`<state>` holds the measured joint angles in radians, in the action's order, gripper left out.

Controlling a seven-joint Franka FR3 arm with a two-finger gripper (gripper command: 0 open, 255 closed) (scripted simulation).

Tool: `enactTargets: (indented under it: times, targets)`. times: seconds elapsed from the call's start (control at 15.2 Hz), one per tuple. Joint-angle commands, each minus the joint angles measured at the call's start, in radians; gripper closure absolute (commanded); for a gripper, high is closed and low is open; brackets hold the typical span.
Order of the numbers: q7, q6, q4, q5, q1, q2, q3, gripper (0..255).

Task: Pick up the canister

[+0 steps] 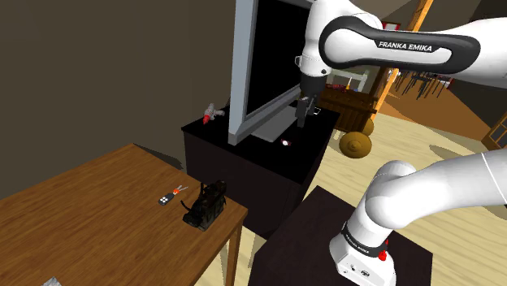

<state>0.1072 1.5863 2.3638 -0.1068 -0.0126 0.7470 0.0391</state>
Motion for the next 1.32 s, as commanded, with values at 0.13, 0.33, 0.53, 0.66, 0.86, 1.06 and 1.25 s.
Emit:
enactTargets:
  times: [0.13, 0.33, 0.53, 0.66, 0.86, 1.06, 1.25]
  targets:
    - [-0.046, 0.045, 0.031, 0.034, -0.014, -0.007, 0.029, 0]
    - [-0.113, 0.116, 0.068, 0.082, -0.035, -0.029, 0.073, 0]
    - [-0.179, 0.193, 0.095, 0.128, -0.056, -0.063, 0.12, 0]
    - [-0.222, 0.245, 0.106, 0.156, -0.07, -0.093, 0.151, 0]
    - [-0.285, 0.327, 0.113, 0.193, -0.088, -0.148, 0.2, 0]
    - [-0.349, 0.41, 0.107, 0.221, -0.102, -0.214, 0.251, 0]
    - [-0.414, 0.492, 0.089, 0.239, -0.111, -0.291, 0.302, 0]
